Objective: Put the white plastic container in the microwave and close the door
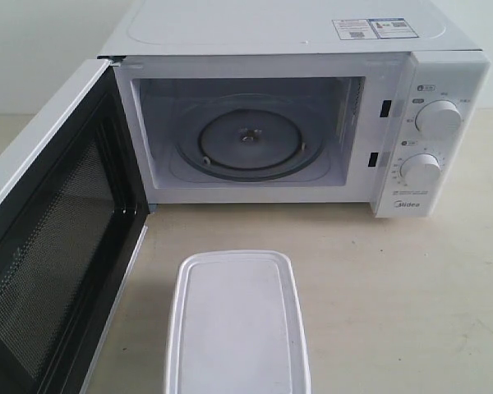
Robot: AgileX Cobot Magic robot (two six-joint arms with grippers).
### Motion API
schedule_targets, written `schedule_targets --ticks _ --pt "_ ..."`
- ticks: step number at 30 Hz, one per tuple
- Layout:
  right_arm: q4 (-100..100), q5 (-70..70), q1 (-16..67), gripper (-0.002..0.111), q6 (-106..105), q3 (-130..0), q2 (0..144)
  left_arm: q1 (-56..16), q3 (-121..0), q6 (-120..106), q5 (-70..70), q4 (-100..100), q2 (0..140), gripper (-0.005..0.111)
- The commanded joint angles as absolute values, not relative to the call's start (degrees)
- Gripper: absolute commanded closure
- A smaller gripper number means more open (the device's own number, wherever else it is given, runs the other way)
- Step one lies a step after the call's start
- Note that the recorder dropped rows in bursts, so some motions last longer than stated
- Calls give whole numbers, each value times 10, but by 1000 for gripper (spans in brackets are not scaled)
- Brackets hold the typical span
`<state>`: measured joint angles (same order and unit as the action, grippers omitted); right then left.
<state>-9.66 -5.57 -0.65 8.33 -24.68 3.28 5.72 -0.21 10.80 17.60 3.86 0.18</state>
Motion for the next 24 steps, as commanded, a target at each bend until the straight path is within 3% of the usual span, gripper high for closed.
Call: schedule_targets --ticks 1,11,17,24 --pt "-98 -47 14 108 14 -341 144 54 0 104 175 34 0 102" --pt "-117 125 82 108 -29 -573 459 54 0 104 175 34 0 102" --pt "-204 151 87 108 -29 -571 547 54 0 104 175 34 0 102" --pt "-203 159 89 108 -38 -471 586 54 0 104 175 34 0 102"
